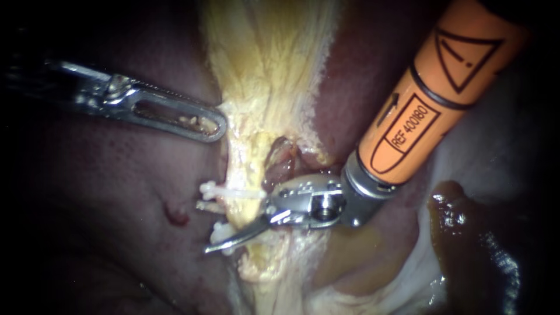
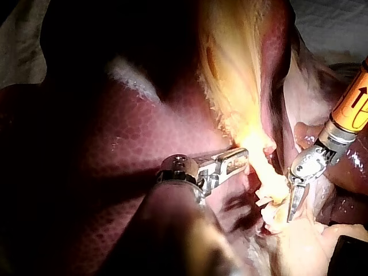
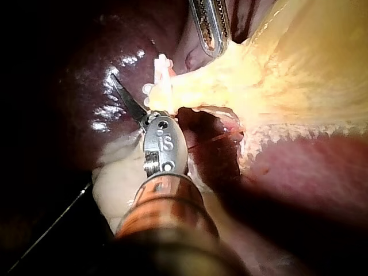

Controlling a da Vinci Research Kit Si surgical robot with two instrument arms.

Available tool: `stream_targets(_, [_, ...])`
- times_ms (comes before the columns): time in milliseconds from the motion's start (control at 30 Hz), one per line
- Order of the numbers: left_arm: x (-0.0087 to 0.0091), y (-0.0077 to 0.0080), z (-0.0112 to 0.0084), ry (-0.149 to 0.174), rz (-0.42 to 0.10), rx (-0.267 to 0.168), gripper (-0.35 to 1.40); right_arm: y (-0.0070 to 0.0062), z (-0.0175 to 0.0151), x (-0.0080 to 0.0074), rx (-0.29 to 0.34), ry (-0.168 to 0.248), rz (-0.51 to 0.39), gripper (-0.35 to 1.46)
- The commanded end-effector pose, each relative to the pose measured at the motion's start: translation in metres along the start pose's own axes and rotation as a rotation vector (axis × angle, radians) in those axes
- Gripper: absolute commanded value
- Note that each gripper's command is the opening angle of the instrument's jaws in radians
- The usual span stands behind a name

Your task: Go to the cutting position left tube

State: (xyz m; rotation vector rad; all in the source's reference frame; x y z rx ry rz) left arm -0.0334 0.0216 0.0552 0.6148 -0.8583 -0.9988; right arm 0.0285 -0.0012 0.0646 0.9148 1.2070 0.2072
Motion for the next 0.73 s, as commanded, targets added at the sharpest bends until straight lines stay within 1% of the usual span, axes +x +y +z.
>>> stream_targets(33, [0.0000,0.0000,0.0000,0.000,0.000,0.000,-0.35,-0.0002,0.0000,0.0003,0.003,0.001,0.000,1.42])
stream_targets(100, [0.0000,0.0000,0.0000,0.000,0.000,0.000,-0.35,-0.0007,0.0000,0.0008,0.006,0.002,0.001,1.42])
stream_targets(200, [0.0000,0.0000,0.0000,0.000,0.000,0.000,-0.35,-0.0010,0.0000,0.0010,0.009,0.005,0.001,1.42])
stream_targets(567, [0.0000,0.0000,0.0000,0.000,0.000,0.000,-0.35,-0.0009,-0.0001,0.0009,0.008,0.005,0.001,1.42])
stream_targets(733, [0.0000,0.0000,0.0000,0.000,0.000,0.000,-0.35,-0.0006,-0.0002,0.0008,0.007,0.005,0.002,1.42])
